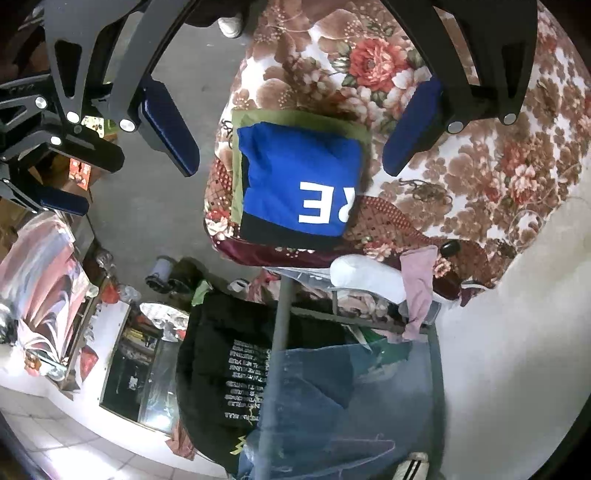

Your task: Fold large clothes

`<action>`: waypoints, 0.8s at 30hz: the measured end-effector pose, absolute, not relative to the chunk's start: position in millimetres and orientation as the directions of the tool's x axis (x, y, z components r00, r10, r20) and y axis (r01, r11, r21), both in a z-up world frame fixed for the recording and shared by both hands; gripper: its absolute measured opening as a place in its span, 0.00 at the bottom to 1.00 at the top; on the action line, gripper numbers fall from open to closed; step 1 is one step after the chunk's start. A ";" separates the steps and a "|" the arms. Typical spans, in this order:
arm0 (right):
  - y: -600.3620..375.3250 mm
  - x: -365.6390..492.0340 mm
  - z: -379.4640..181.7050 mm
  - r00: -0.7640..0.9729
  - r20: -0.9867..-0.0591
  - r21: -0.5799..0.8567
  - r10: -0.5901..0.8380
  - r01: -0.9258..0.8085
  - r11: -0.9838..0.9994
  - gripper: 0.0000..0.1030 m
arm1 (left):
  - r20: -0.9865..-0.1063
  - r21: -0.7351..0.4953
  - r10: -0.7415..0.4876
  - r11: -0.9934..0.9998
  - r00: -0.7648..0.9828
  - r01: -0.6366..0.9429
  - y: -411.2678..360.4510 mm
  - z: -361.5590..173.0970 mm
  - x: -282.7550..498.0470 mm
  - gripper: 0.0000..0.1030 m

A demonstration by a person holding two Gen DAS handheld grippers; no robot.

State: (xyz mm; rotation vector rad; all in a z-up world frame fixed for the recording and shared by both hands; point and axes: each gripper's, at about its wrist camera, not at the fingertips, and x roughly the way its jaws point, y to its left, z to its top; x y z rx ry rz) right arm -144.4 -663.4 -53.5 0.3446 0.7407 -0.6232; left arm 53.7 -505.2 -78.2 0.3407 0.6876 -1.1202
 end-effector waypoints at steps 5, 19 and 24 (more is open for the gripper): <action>-670.5 -150.2 -55.0 0.578 -0.714 0.119 -0.394 0.656 0.746 0.95 | -0.655 -0.138 -0.717 0.424 0.239 0.895 -507.9 -78.0 64.8 0.95; -678.2 -141.9 -55.7 0.568 -0.719 0.109 -0.400 0.661 0.742 0.95 | -0.657 -0.092 -0.706 0.423 0.264 0.901 -511.1 -75.8 69.3 0.95; -687.9 -141.1 -57.7 0.559 -0.727 0.108 -0.400 0.668 0.737 0.95 | -0.655 -0.092 -0.709 0.418 0.261 0.904 -513.7 -76.2 71.5 0.95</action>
